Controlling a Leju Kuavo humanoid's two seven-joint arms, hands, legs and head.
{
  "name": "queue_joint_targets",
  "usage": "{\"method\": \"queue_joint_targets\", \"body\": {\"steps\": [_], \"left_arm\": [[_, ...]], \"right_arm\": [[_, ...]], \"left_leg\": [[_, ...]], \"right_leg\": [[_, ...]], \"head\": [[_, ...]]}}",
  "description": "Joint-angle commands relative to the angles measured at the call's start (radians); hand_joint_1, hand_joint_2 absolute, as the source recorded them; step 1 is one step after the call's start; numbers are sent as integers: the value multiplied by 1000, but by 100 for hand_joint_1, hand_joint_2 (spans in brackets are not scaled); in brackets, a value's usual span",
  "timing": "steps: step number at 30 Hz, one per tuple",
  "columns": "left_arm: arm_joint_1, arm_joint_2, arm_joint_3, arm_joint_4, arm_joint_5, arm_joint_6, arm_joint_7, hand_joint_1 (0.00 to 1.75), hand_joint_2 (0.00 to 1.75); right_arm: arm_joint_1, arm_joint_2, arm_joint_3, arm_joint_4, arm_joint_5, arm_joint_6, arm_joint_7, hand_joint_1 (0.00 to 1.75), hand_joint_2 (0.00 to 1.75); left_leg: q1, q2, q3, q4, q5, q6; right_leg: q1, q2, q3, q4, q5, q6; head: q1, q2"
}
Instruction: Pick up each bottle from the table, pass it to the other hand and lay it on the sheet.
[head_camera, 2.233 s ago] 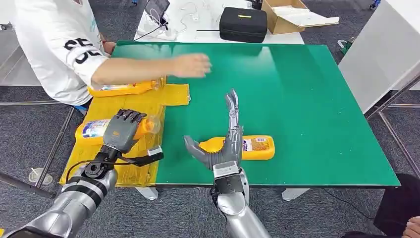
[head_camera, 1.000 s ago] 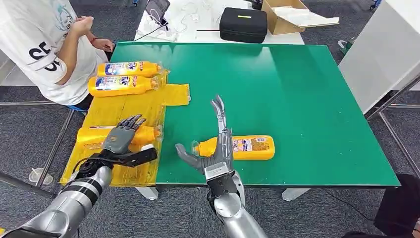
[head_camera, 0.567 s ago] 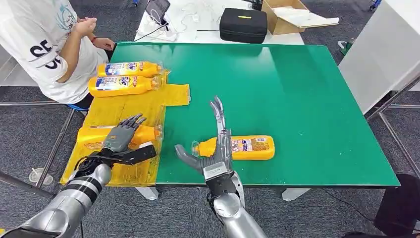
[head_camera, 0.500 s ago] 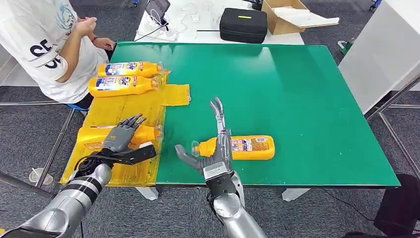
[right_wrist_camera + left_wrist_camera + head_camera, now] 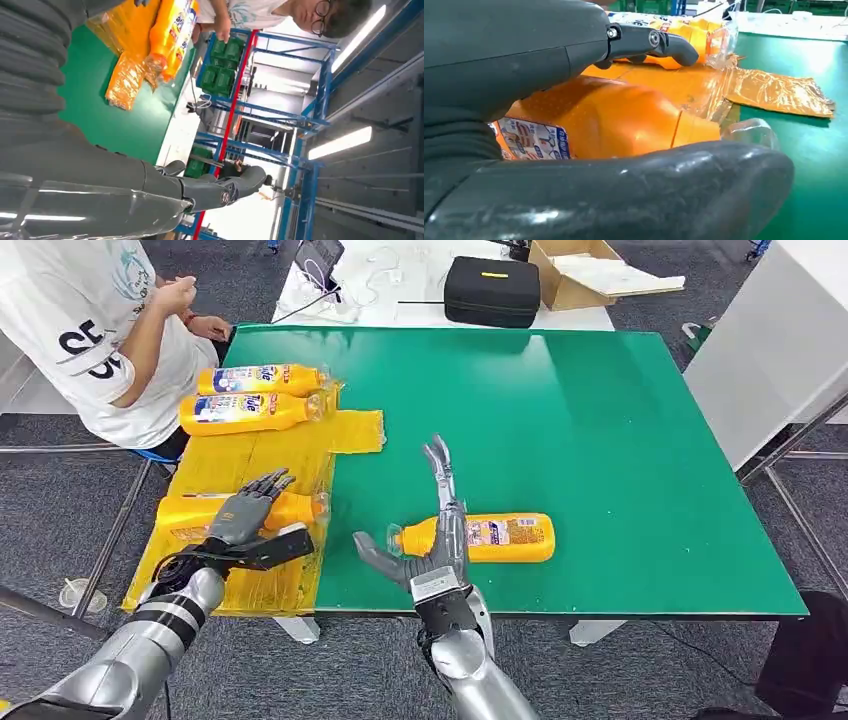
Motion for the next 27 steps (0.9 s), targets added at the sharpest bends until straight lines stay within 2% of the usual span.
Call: {"method": "queue_joint_targets", "body": {"steps": [1, 4, 7, 27], "left_arm": [[-23, 12, 7, 22, 30, -58, 14, 0, 0], [-30, 22, 29, 36, 97, -175, 4, 0, 0], [-25, 34, 17, 25, 114, -218, -8, 0, 0], [-38, 60, -70, 33, 132, -247, -2, 0, 0]], "right_arm": [[-20, -6, -35, 48, -8, -15, -6, 0, 175], [-19, -4, -44, 57, -8, -33, -13, 0, 175], [-23, -3, -47, 73, -9, -32, -16, 0, 175], [-36, 0, -57, 107, -15, -26, -28, 0, 175]], "left_leg": [[0, 1, 4, -1, -1, 1], [0, 2, 4, -1, -1, 1], [0, 2, 6, -2, -1, 1], [0, 3, 10, -2, 0, 1]], "right_leg": [[1, 0, 4, -1, -1, -1], [1, 0, 4, -1, -1, -1], [0, 1, 6, -1, -1, -1], [0, 1, 9, -2, 0, -2]], "head": [[0, 0], [0, 0], [0, 0], [0, 0]]}}
